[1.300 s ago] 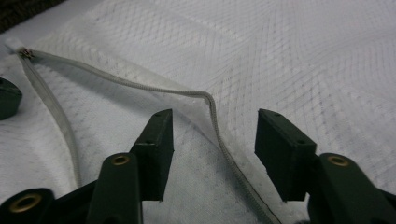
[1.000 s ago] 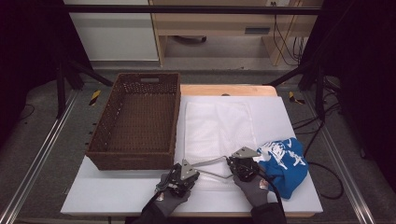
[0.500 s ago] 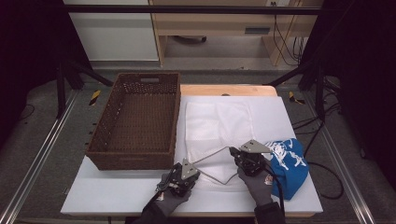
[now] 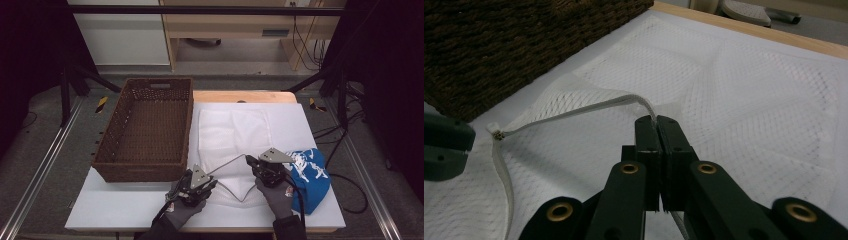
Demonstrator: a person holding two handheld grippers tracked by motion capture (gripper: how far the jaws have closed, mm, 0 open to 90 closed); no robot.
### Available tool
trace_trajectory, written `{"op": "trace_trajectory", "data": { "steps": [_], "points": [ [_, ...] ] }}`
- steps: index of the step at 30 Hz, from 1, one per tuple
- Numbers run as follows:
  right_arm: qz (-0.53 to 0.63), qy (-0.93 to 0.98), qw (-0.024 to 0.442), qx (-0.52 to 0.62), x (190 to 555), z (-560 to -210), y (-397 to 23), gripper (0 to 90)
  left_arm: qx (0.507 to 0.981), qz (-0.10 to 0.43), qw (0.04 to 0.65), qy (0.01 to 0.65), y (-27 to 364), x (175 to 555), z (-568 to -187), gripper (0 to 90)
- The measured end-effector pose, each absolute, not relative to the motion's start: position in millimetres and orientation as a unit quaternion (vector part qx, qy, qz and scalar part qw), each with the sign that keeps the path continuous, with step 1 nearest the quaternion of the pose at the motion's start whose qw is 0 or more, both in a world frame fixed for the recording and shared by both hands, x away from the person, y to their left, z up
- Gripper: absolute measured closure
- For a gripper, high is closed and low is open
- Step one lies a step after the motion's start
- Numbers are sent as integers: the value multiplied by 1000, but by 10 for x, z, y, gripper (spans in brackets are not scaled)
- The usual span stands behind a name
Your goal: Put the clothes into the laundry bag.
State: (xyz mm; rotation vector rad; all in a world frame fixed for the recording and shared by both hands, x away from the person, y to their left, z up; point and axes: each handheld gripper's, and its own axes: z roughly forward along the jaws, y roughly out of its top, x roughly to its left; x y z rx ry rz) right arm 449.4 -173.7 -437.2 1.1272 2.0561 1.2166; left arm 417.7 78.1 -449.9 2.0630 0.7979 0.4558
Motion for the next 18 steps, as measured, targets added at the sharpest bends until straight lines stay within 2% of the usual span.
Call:
{"op": "trace_trajectory", "data": {
  "steps": [9,18],
  "points": [
    [451,755,245,407,4469,-4333,-1736,891,812,200,446,318,656,4356,-4205,628],
    [456,757,243,400,4454,-4310,-1749,890,833,193,419,306,310,4610,-4196,596]
  ]
}}
